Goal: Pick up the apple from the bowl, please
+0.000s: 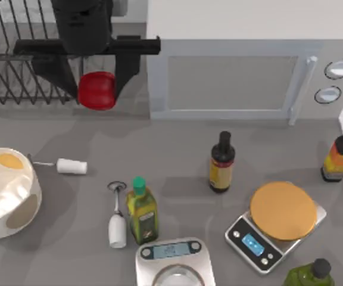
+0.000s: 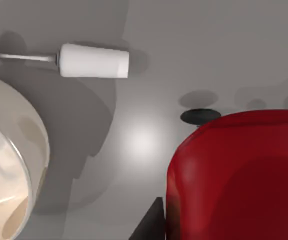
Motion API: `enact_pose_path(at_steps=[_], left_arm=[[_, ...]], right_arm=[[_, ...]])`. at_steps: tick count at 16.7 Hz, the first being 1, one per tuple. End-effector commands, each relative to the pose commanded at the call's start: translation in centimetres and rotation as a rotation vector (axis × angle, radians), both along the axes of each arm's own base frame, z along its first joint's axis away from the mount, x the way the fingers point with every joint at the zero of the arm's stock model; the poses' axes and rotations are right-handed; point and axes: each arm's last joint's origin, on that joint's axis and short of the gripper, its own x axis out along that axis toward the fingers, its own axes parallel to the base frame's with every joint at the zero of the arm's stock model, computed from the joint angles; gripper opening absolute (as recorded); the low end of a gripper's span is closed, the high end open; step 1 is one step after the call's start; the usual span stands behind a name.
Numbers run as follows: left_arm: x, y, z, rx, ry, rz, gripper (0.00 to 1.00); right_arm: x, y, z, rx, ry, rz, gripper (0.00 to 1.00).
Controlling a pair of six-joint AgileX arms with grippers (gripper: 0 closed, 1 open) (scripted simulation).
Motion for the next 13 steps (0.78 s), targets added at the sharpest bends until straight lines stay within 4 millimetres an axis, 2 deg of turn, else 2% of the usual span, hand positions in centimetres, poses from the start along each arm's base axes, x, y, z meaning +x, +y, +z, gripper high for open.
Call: enact_pose_path(at_steps=[2,4,10,13], left_arm=[[0.0,-3.5,-1.8,0.003,0.003,0.001,0.00],[-0.1,-5.0,-2.7,0.004,0.004,0.001,0.00],[0.0,-5.0,-3.0,0.005,0.007,0.002,0.00],[0.2,-5.1,-4.5,0.003,0.004,0.002,0.00]], right_arm=[[0.0,0.0,0.0,0.000,0.000,0.000,1.00],[0.0,0.0,0.0,0.000,0.000,0.000,1.00],[0.0,0.0,0.0,0.000,0.000,0.000,1.00],[0.0,0.0,0.0,0.000,0.000,0.000,1.00]])
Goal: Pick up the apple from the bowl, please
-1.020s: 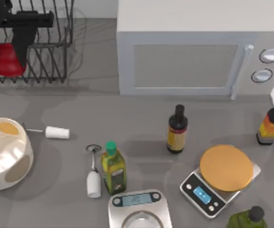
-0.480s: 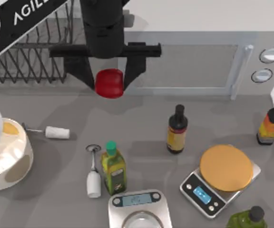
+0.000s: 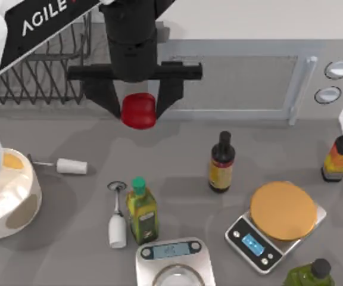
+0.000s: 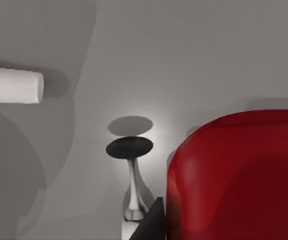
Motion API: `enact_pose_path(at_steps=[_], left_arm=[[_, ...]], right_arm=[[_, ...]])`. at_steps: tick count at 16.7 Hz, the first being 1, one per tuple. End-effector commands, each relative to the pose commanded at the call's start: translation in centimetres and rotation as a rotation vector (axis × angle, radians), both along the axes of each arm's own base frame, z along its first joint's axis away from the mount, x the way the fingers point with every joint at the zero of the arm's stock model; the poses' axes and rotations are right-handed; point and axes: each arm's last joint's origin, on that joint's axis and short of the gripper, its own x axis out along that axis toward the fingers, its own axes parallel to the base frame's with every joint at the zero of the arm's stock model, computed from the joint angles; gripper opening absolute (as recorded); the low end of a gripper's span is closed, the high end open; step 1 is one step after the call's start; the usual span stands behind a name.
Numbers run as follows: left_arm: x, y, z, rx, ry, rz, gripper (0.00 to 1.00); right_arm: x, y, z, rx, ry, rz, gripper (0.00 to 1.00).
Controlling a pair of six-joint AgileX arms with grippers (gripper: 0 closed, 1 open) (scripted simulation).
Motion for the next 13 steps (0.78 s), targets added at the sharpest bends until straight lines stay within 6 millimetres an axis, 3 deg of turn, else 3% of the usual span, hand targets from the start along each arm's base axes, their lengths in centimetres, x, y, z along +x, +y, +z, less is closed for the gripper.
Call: enact_pose_path(at_steps=[9,13], left_arm=[[-0.1,0.0,-7.5,-0.007,-0.013,0.000,0.00],[-0.3,0.0,-9.2,0.001,0.000,0.000,0.00]], right_arm=[[0.0,0.0,0.0,0.000,0.000,0.000,1.00],[0.0,0.0,0.0,0.000,0.000,0.000,1.00]])
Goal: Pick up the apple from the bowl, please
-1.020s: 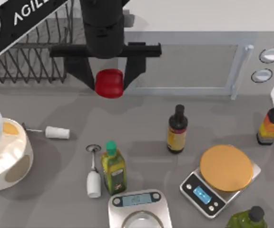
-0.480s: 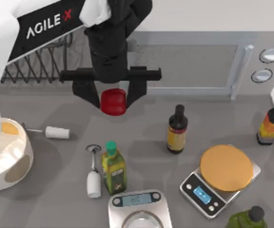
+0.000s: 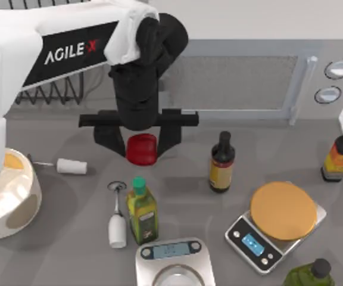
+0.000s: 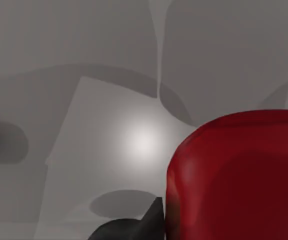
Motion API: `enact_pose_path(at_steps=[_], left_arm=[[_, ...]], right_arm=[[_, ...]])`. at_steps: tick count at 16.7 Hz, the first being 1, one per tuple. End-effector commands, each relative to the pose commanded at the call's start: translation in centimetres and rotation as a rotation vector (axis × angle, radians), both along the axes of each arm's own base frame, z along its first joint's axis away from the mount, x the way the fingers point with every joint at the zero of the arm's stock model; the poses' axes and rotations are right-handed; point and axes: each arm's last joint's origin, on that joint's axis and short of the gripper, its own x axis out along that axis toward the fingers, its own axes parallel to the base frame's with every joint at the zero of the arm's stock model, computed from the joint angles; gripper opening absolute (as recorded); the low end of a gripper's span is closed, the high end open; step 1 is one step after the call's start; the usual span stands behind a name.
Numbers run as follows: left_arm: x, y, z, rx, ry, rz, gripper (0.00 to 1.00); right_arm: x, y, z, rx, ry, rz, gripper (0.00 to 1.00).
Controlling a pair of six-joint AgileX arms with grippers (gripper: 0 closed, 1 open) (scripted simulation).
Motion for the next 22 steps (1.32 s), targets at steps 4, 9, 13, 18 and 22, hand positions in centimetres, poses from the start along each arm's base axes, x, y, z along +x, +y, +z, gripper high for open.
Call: enact_pose_path(at_steps=[4,9,13,18,22], left_arm=[[0.00,0.00,0.00,0.000,0.000,0.000,0.08],[0.00,0.00,0.00,0.000,0.000,0.000,0.45],[0.00,0.00,0.00,0.000,0.000,0.000,0.75],[0.00,0.00,0.00,0.000,0.000,0.000,1.00],[0.00,0.00,0.00,0.000,0.000,0.000,1.00]], right_arm=[[0.00,0.00,0.00,0.000,0.000,0.000,1.00],[0.00,0.00,0.00,0.000,0.000,0.000,1.00],[0.00,0.00,0.00,0.000,0.000,0.000,1.00],[0.00,0.00,0.00,0.000,0.000,0.000,1.00],[0.00,0.00,0.00,0.000,0.000,0.000,1.00]])
